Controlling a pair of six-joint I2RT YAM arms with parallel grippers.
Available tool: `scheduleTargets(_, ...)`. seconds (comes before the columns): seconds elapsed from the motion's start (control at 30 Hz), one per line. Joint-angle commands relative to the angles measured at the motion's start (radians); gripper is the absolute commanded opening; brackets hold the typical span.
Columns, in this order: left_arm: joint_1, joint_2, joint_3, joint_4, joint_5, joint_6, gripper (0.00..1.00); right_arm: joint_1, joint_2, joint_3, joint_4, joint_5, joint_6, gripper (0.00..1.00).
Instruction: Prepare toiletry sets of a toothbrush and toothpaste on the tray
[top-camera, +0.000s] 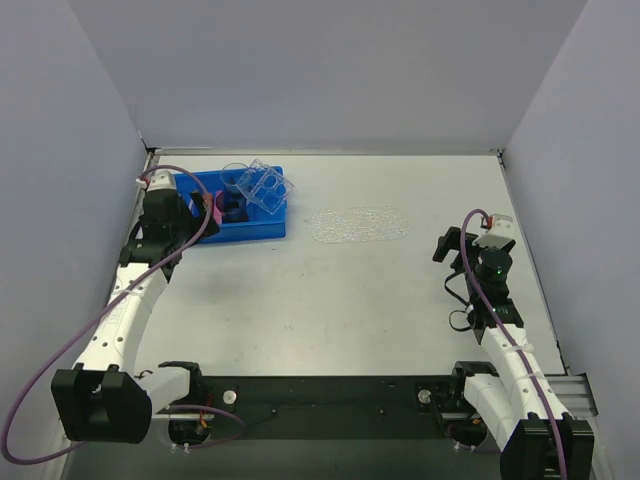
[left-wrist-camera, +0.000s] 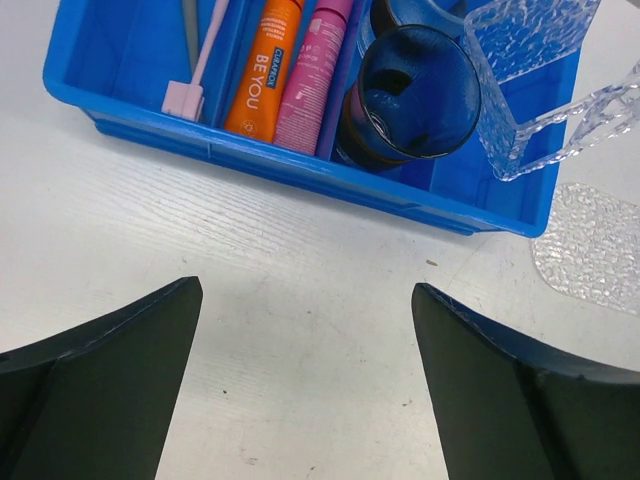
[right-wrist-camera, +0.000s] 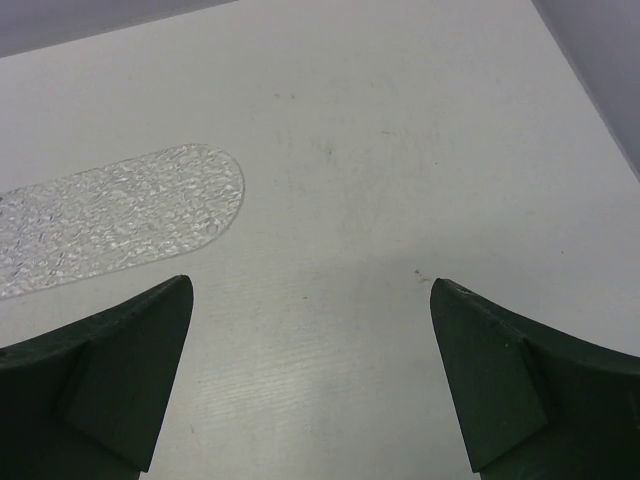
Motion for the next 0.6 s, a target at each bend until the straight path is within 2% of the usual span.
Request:
scheduleTargets(0.0,0.001,0.029,0.071,-0.016,0.057,0.012,0.97,0.007,-0.011,0.004,0.081,0.009,0.006,1.0)
scheduleTargets(0.13,0.002,0.047,0.084,-0.036,0.088,-0.009,0.97,0.007,-0.011,0.003,0.088,0.007,0.004,1.0)
scheduleTargets(0.33,-0.001,0.047,0.079,0.039,0.128,-0.015,0.97,0.007,-0.023,0.004,0.092,0.004,0.006,1.0)
scheduleTargets(0.43,-0.022,0.095,0.131,0.015,0.102,0.0,0.97,0.007,-0.029,0.007,0.089,-0.002,-0.002,1.0)
scheduleTargets(0.57,-0.064,0.234,0.234,-0.05,0.039,0.022,0.97,0.007,-0.032,0.015,0.088,-0.005,-0.018,1.0)
